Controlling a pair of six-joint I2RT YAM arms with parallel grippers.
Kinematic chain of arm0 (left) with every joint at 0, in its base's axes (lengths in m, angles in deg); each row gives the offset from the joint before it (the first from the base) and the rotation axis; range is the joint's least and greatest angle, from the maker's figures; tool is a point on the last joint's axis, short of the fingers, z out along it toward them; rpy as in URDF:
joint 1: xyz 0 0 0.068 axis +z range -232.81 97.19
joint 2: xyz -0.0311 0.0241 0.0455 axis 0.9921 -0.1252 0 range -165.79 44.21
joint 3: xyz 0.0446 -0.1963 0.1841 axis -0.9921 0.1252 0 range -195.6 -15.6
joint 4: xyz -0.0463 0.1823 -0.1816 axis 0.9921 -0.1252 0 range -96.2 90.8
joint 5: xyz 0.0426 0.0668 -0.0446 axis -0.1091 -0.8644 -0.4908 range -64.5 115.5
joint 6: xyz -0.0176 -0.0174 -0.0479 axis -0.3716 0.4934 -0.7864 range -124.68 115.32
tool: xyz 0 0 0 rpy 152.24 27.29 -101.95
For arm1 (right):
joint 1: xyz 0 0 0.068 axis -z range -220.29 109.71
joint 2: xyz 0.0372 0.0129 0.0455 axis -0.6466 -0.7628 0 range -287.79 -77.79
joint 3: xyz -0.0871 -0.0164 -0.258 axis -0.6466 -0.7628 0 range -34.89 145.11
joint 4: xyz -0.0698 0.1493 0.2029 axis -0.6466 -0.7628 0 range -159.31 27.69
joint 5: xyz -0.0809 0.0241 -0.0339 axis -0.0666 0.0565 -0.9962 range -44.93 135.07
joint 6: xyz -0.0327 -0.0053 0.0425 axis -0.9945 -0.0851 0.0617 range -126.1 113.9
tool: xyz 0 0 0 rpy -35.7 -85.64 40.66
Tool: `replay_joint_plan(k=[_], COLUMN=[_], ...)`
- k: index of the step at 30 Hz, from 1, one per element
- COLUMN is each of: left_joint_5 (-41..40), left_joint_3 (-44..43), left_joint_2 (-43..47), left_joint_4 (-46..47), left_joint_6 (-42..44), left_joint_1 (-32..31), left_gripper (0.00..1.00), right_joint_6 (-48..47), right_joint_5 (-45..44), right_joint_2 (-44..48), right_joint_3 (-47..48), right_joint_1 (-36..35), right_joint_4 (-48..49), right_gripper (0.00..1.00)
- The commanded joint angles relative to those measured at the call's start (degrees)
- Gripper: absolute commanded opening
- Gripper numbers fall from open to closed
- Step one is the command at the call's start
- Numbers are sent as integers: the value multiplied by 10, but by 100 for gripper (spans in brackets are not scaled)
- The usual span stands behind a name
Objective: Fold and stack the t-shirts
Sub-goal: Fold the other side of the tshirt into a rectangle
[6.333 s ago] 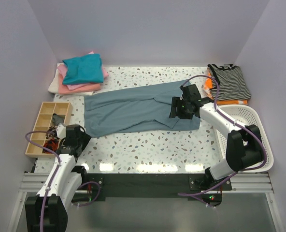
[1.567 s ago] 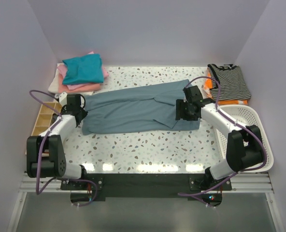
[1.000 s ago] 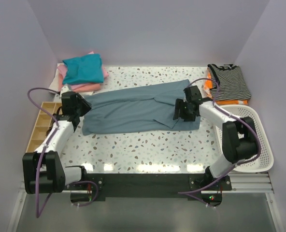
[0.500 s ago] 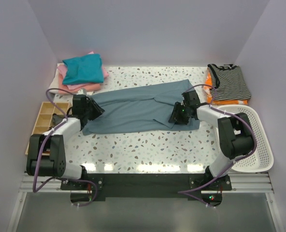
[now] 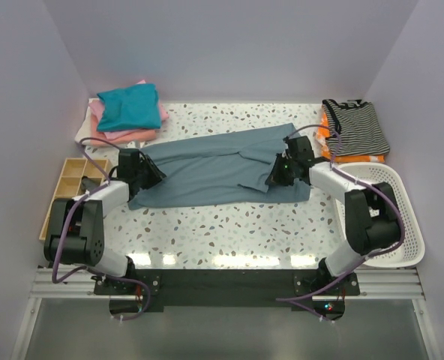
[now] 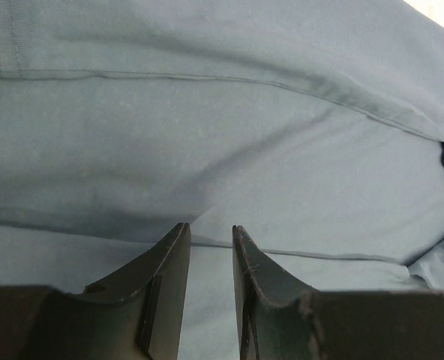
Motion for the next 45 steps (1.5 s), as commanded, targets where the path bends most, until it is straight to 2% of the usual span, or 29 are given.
replay_joint_plan(k=[1, 7, 8, 10, 12, 14, 15, 16, 18, 20, 25, 30, 33, 37, 45], left_joint_5=[13, 29, 33, 38, 40, 41, 39, 39, 34, 31, 32, 38, 39, 38, 36], left_joint_3=[-3, -18, -20, -21, -20, -13, -12, -9, -7, -9, -25, -34, -36, -32, -30], left_joint_2=[-14, -40, -45, -48, -53, -51, -50, -48, -40, -34, -33, -40, -43, -40, -49], left_joint_4=[30, 26, 25, 23, 20, 21, 21, 21, 19, 17, 6, 6, 3, 2, 1], left_joint_6=[17, 21, 21, 23, 24, 24, 23, 24, 26, 28, 38, 39, 41, 40, 41], left_joint_1=[-5, -12, -13, -15, -16, -17, -17, -17, -17, -17, -19, -22, -27, -27, -30], left_gripper=[34, 33, 33, 33, 33, 33, 33, 33, 34, 34, 34, 34, 34, 34, 34], right_joint_6=[-20, -20, -22, -33, -41, -55, -56, -59, -65, -76, -74, -54, -45, -48, -53], right_joint_5=[18, 27, 28, 28, 23, 7, -30, -45, -93, -105, -110, -88, -47, -54, -70], right_joint_2=[9, -117, -134, -184, -213, -217, -209, -175, -137, -86, -29, 13, 17, 11, -63], right_joint_3=[78, 221, 244, 308, 364, 375, 363, 350, 306, 283, 220, 127, 95, 79, 123], right_joint_1=[-1, -2, -4, -6, -6, -8, -7, -8, -7, -6, -9, -8, -8, -8, -9], right_joint_4=[-7, -49, -57, -79, -99, -109, -109, -96, -79, -70, -140, -130, -105, -93, -87], right_gripper=[2, 10, 14, 32, 43, 50, 53, 55, 57, 58, 59, 56, 56, 57, 57])
